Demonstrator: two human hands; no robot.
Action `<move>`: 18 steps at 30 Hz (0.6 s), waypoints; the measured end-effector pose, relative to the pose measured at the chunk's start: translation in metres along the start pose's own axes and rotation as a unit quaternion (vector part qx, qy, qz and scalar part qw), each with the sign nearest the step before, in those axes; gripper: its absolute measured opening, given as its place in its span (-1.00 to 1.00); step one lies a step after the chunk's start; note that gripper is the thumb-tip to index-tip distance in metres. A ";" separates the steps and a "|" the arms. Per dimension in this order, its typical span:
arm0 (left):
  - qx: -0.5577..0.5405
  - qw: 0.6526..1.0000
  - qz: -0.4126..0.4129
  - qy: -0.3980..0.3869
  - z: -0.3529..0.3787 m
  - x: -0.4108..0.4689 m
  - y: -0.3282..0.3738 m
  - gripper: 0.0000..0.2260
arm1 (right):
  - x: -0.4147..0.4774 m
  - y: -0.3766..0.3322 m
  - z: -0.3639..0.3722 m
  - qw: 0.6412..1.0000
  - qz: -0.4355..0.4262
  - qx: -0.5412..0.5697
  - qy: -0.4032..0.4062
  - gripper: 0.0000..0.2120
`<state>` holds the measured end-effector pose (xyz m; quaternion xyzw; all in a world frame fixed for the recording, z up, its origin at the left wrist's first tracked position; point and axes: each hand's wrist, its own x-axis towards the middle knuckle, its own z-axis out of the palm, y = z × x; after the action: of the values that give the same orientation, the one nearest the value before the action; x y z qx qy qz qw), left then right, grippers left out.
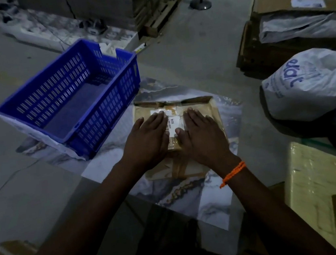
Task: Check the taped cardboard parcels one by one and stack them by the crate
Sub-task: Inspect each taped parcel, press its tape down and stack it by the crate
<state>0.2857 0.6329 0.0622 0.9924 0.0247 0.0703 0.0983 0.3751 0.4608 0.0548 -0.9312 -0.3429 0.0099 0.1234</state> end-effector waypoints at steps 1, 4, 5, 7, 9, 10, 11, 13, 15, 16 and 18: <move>0.007 1.000 0.001 0.006 0.002 0.000 0.000 -0.47 | 0.000 0.000 0.001 1.000 0.000 0.000 0.019 -0.19; -0.001 0.999 0.000 0.034 0.005 -0.004 0.000 -0.46 | -0.007 -0.001 0.003 0.991 -0.021 0.010 0.132 -0.41; -0.011 0.999 0.005 0.050 0.005 -0.007 0.000 -0.47 | -0.013 0.000 0.007 0.983 -0.042 0.016 0.179 -0.51; -0.026 0.996 0.047 0.077 0.004 -0.017 -0.001 -0.50 | -0.027 0.005 0.013 0.967 -0.101 0.032 0.231 -0.63; -0.030 0.989 0.100 0.100 0.005 -0.029 -0.007 -0.56 | -0.040 0.015 0.016 0.960 -0.141 0.038 0.237 -0.63; -0.033 0.986 0.115 0.113 0.007 -0.037 -0.013 -0.58 | -0.047 0.021 0.017 0.960 -0.151 0.030 0.235 -0.61; -0.038 0.984 0.126 0.121 0.011 -0.045 -0.019 -0.59 | -0.053 0.027 0.017 0.959 -0.156 0.018 0.235 -0.60; -0.046 0.982 0.133 0.127 0.019 -0.057 -0.029 -0.59 | -0.062 0.035 0.019 0.958 -0.156 0.003 0.240 -0.58; -0.071 0.980 0.129 0.136 0.025 -0.061 -0.032 -0.59 | -0.067 0.039 0.022 0.958 -0.151 0.005 0.242 -0.60; -0.089 0.978 0.122 0.143 0.027 -0.060 -0.031 -0.60 | -0.067 0.039 0.023 0.959 -0.146 0.011 0.241 -0.60; -0.120 0.977 0.101 0.147 0.028 -0.057 -0.028 -0.61 | -0.064 0.037 0.023 0.963 -0.129 0.031 0.233 -0.60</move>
<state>0.2324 0.6517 0.0214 0.9495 -0.0700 0.2275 0.2046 0.3475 0.3977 0.0196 -0.8514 -0.4212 -0.2125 0.2291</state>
